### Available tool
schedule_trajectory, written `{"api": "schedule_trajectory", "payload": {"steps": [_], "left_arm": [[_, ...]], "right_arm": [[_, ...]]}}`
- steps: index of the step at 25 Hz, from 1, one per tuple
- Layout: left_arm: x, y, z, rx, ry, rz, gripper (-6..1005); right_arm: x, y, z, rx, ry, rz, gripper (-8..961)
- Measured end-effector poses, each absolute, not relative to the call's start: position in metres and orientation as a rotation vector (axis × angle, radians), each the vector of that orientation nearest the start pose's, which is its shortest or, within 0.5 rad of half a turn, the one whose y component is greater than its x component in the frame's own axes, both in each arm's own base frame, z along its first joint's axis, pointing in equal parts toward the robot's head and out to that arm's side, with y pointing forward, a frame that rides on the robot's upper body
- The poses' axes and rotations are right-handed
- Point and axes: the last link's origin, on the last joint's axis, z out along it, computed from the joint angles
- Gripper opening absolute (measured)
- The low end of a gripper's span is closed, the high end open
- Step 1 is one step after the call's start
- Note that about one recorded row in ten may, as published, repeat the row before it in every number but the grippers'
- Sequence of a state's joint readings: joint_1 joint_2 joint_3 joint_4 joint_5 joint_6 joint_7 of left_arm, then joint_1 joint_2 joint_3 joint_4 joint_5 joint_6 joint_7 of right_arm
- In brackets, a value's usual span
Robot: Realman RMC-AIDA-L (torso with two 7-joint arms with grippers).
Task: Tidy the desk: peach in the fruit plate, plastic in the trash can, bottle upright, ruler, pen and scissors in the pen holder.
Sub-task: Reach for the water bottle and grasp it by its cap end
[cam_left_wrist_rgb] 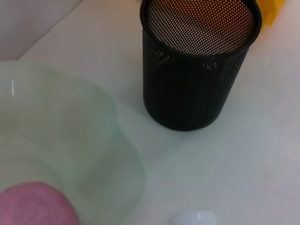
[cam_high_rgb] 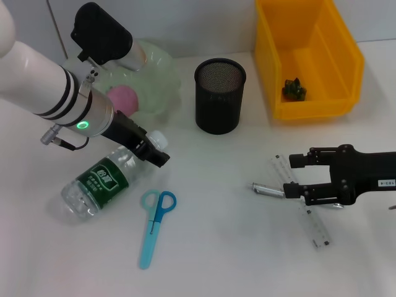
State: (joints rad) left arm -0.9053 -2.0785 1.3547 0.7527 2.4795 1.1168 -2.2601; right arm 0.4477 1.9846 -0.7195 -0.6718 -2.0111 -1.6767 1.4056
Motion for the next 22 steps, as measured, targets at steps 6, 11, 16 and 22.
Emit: {"api": "schedule_trajectory", "payload": {"steps": [6, 11, 16, 22], "left_arm": [[-0.168, 0.418, -0.067, -2.686, -0.613, 0.383, 695], [-0.17, 0.418, -0.07, -2.677, -0.608, 0.375, 694], [-0.174, 0.418, -0.072, -2.672, -0.607, 0.377, 693], [-0.176, 0.419, -0.074, -2.658, -0.601, 0.375, 691]], "right_arm": [[0.293, 0.304, 0.033, -2.788, 0.677, 0.629, 733], [0.29, 0.308, 0.031, -2.788, 0.672, 0.631, 732], [0.288, 0.308, 0.029, -2.787, 0.671, 0.636, 731], [0.288, 0.309, 0.028, -2.788, 0.671, 0.638, 731]]}}
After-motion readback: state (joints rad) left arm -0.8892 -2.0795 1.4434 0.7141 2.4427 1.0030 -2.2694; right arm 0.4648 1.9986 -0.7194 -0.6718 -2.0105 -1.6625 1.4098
